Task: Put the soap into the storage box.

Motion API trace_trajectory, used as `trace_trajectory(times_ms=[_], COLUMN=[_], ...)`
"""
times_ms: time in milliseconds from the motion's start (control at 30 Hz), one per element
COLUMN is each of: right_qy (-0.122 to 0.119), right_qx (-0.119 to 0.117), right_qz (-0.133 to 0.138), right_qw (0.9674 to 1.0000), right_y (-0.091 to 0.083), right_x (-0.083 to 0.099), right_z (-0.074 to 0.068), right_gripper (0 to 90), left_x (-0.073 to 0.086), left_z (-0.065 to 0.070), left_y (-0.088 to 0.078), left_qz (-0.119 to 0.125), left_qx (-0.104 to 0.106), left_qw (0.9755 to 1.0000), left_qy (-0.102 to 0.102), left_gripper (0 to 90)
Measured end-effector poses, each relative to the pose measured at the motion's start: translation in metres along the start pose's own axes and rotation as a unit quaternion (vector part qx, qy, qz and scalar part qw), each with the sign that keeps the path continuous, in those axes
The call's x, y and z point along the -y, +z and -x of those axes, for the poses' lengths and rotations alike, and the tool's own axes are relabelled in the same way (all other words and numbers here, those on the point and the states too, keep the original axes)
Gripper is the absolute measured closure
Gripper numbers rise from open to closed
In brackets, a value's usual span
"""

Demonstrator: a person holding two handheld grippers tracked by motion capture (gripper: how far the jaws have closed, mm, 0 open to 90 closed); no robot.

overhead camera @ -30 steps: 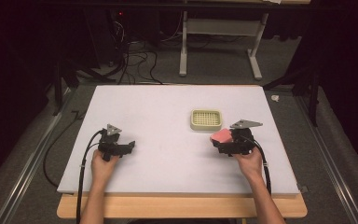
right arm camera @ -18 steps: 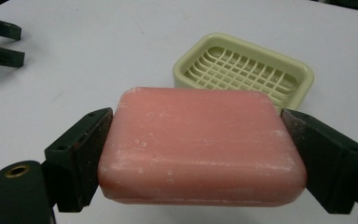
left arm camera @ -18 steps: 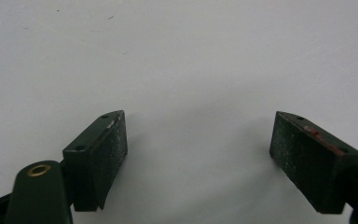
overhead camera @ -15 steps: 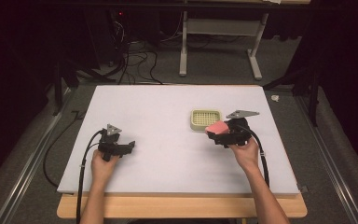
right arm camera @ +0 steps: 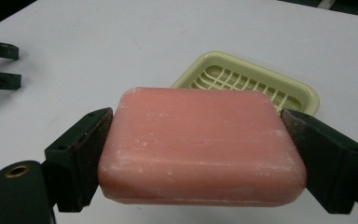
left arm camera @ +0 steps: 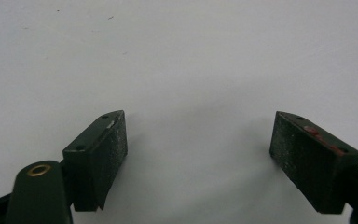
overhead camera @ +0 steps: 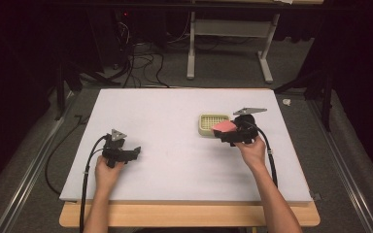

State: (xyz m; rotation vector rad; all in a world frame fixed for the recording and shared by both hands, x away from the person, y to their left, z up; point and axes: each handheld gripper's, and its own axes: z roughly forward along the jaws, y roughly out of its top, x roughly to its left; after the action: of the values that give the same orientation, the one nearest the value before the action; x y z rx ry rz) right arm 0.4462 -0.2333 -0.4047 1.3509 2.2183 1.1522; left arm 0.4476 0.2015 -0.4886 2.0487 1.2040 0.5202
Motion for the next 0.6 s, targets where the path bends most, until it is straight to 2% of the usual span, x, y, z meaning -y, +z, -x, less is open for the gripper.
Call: trace_trajectory(times_ms=[300,600], right_qy=[0.000,0.005], right_qx=[0.009,0.023], right_qz=[-0.013,-0.013], right_qw=[0.9999,0.9996], right_y=[0.017,0.026], right_x=[-0.010,-0.019], right_z=[0.004,0.008], right_gripper=[13.8,13.8], left_x=[0.000,0.000], left_z=[0.000,0.000], left_y=[0.000,0.000], left_qz=[0.001,0.000], left_qx=[0.000,0.001], left_qw=[1.0000,1.0000], left_qy=[0.000,0.000], left_gripper=[19.3,19.3])
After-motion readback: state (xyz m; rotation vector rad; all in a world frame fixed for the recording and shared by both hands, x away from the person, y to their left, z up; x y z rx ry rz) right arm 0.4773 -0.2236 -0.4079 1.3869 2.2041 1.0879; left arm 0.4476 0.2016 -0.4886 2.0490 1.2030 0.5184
